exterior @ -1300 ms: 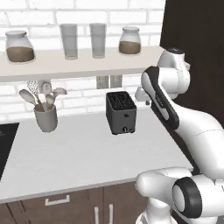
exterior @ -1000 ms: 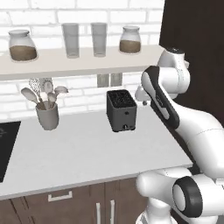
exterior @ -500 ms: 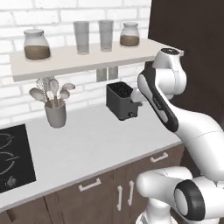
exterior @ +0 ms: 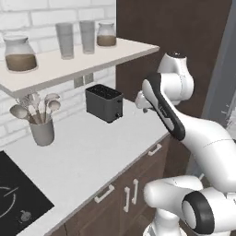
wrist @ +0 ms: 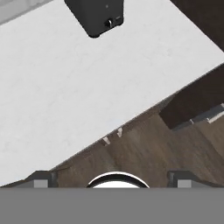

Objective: Take a straw from the drawer in front and place it inside the glass cup on the dining counter.

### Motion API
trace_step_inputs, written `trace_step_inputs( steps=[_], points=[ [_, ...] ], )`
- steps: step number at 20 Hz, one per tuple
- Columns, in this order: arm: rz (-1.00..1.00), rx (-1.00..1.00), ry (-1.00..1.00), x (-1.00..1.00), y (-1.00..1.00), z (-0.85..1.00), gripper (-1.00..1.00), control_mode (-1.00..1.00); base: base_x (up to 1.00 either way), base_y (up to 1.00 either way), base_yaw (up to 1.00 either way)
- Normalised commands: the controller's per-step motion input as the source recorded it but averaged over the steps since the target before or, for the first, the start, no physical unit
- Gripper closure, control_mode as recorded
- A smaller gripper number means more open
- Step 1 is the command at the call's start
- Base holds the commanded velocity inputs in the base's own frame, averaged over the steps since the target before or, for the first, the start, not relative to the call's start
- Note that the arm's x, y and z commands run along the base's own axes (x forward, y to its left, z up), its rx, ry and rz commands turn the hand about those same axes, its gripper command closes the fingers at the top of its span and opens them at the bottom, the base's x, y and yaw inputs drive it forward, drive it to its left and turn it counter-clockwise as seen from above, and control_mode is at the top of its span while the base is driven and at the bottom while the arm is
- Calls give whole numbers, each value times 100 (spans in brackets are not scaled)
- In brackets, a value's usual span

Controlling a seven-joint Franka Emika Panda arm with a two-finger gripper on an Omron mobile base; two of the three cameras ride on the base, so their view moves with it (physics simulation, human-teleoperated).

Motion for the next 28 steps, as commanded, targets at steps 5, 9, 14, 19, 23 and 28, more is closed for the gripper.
trace_step_inputs(
  steps=[5,9,14,19,23,28],
  points=[
    [0,0,0,0,0,0,-100,100,-21,53,-61],
    [0,0,0,0,0,0,-100,100,2,61,-53],
    [0,0,0,0,0,0,-100,100,3,63,-39],
    [0,0,0,0,0,0,-100,100,-5,57,-33],
    [0,0,0,0,0,0,-100,100,-11,44,-25],
    [0,0,0,0,0,0,-100,100,-8,43,-14]
  ],
)
